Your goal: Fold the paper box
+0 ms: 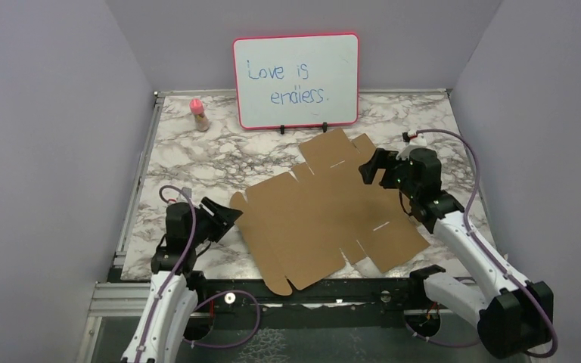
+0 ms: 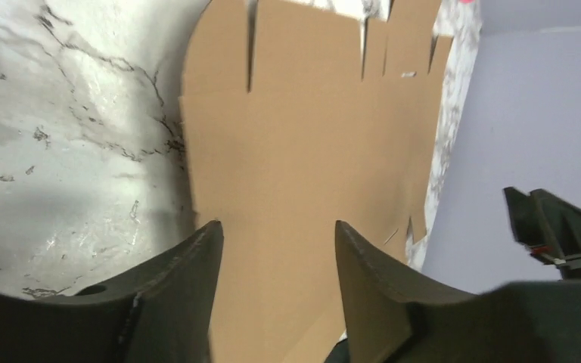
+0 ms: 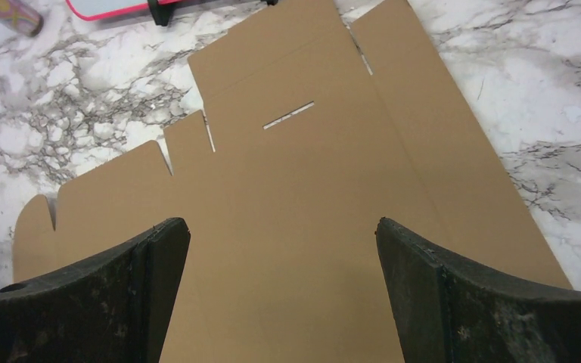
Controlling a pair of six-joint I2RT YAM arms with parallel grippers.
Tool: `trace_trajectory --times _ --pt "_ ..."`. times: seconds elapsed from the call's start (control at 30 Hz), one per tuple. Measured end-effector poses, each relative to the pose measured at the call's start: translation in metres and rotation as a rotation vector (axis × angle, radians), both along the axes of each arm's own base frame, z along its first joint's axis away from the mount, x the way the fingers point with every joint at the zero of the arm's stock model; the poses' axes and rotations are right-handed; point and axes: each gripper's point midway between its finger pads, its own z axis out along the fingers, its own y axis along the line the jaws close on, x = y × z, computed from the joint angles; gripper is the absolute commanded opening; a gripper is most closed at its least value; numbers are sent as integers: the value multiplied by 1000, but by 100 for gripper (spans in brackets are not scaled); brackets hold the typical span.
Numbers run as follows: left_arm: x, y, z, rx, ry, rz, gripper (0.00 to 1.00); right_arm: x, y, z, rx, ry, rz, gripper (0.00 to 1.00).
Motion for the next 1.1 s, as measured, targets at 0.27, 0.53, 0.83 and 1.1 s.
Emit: trace_trajectory --times 0.27,0.53,0.83,1.1 --pt "19 28 58 179 -118 85 73 21 8 -21 18 87 -16 100" --pt "95 15 68 380 -60 -132 75 28 0 -29 2 103 -73 100" --pt "159 -83 29 479 -57 -510 76 22 -5 -48 -15 139 -93 100" --pt "201 -107 -17 525 -36 -616 79 15 -6 -70 -27 192 -97 100"
